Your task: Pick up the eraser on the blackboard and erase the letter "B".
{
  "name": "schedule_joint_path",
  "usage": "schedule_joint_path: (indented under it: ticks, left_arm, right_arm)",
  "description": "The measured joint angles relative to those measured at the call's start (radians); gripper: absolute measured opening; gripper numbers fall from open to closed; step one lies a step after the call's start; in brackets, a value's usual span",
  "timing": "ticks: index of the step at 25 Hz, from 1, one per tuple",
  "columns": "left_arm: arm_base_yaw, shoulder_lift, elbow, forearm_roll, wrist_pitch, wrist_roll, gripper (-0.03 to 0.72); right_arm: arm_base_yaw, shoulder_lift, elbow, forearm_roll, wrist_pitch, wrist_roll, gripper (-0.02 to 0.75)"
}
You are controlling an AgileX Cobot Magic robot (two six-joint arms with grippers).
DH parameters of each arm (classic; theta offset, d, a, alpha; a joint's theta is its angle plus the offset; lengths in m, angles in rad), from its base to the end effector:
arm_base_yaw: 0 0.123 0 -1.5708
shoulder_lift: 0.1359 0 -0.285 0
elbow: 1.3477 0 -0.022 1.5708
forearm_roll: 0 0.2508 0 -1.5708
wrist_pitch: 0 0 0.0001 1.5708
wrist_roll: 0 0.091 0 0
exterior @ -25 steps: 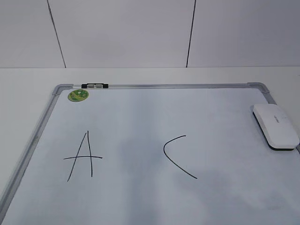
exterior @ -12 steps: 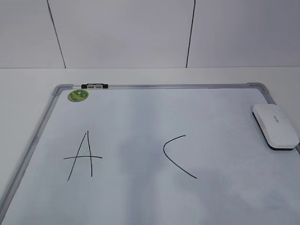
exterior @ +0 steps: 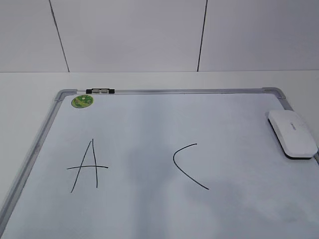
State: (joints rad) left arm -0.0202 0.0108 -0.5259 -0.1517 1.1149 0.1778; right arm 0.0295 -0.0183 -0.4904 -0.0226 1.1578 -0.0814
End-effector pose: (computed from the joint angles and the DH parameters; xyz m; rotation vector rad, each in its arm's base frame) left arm -0.0093 -0.0122 0.2809 0.2184 2.0633 -0.0861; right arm -0.0108 -0.0022 0.2669 -0.1157 2.1299 -0.0580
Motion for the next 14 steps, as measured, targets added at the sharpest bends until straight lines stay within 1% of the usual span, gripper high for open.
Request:
schedule_joint_path:
  ticks: [14]
  left_arm:
    - [0.000,0.000,0.000,0.003,0.000,0.000,0.239]
  right_arm:
    - [0.000,0.000,0.000,0.000,0.000,0.000,0.587]
